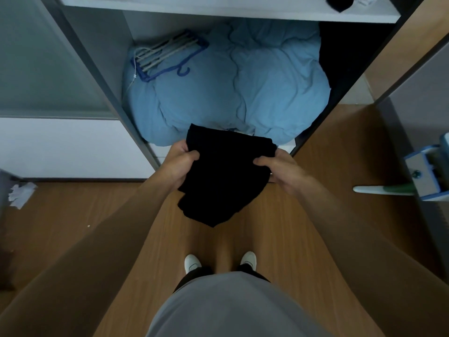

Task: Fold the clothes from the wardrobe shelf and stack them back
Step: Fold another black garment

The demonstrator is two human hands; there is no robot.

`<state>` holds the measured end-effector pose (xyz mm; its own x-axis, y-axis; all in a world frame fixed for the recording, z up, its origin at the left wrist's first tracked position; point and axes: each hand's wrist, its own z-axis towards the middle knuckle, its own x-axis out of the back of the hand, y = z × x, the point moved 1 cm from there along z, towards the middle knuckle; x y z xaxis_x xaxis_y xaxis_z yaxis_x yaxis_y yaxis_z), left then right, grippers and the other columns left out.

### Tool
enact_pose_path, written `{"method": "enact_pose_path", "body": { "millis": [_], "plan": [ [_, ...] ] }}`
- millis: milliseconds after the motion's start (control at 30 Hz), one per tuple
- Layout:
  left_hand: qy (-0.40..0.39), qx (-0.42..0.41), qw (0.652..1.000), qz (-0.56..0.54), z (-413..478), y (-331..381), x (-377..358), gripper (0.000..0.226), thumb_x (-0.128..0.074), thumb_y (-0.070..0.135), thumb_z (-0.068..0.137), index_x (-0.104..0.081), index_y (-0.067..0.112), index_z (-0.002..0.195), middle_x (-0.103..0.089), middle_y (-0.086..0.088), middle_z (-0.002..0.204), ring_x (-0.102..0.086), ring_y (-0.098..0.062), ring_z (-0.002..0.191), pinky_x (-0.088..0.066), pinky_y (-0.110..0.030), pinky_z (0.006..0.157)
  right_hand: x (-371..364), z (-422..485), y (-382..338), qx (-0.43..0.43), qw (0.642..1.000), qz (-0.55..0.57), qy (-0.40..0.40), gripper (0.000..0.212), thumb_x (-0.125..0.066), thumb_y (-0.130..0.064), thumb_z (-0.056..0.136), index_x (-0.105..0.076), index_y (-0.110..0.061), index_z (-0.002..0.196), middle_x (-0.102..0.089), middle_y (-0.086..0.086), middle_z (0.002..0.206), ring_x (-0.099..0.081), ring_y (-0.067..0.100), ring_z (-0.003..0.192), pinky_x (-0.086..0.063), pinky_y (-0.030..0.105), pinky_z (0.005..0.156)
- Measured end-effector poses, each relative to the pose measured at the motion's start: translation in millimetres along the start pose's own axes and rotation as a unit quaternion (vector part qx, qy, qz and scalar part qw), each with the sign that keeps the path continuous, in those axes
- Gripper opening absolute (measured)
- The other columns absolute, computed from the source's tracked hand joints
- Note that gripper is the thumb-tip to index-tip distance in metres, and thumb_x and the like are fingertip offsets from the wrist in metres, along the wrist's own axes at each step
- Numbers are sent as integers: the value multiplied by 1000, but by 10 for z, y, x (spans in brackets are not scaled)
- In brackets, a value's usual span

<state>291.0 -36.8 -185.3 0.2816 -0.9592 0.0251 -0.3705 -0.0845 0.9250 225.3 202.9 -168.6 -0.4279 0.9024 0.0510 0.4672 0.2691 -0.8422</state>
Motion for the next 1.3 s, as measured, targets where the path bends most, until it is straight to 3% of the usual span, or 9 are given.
{"method": "enact_pose_path", "body": {
  "millis": [200,333,467,567,733,867,933,1100,1300],
  "plan": [
    [24,-19,997,75,13,42,93,41,-46,-17,82,-64,20,85,-71,14,64,-69,-2,63,-51,-15,52,-123,3,-107,49,998,-30,24,31,-52,10,87,-64,-16,97,-68,-5,77,-66,7,70,-51,19,59],
    [53,-18,997,59,50,78,82,47,-53,-15,86,-59,24,110,-74,10,82,-72,-6,74,-54,-17,57,-114,40,-114,12,996,-34,79,44,-55,6,85,-54,-8,127,-66,4,96,-66,19,90,-58,30,76],
    [34,-19,996,75,101,116,53,80,-54,-14,88,-32,34,148,-70,-5,93,-70,-14,78,-57,-24,70,-75,19,-65,43,991,-76,100,73,-51,3,90,-27,-30,151,-58,-8,106,-61,9,89,-53,16,69],
    [28,-46,995,87,100,139,-4,68,-53,-19,84,-60,30,130,-72,-4,104,-72,-13,87,-57,-21,72,-58,39,-64,65,984,-156,59,59,-48,7,86,-55,-26,134,-61,-5,114,-61,9,99,-52,18,80],
    [44,-56,995,67,93,172,-106,55,-47,-26,79,-70,19,101,-72,1,87,-67,-8,65,-54,-18,55,-79,66,-21,9,915,-399,-52,63,-81,-23,78,-53,-15,134,-57,3,124,-56,16,110,-49,26,86],
    [23,-59,995,82,106,208,-131,55,-46,-27,79,-68,18,103,-69,3,88,-67,-3,69,-55,-15,64,-113,119,-25,54,858,-511,2,15,-72,-20,86,-58,-14,82,-65,6,93,-65,25,98,-44,28,69],
    [-4,-65,990,125,128,221,-105,57,-50,-23,79,-66,19,115,-68,3,101,-66,-3,88,-55,-14,76,-74,111,-62,79,850,-520,14,26,-65,-17,89,-52,-19,67,-59,1,77,-66,26,89,-42,29,65],
    [-118,-86,948,283,236,211,-50,79,-78,5,78,-42,29,144,-52,7,129,-51,-8,118,-38,-5,92,104,66,-202,96,834,-544,19,11,-61,-22,89,-68,-14,88,-66,4,89,-63,21,87,-53,36,74],
    [-93,-102,853,503,361,319,-201,66,-92,40,61,-60,22,116,-42,2,120,-43,-16,116,-41,-28,98,282,34,-390,125,792,-596,40,19,-57,-18,83,-54,-22,65,-55,-2,78,-58,21,80,-38,30,57]
  ]
}}
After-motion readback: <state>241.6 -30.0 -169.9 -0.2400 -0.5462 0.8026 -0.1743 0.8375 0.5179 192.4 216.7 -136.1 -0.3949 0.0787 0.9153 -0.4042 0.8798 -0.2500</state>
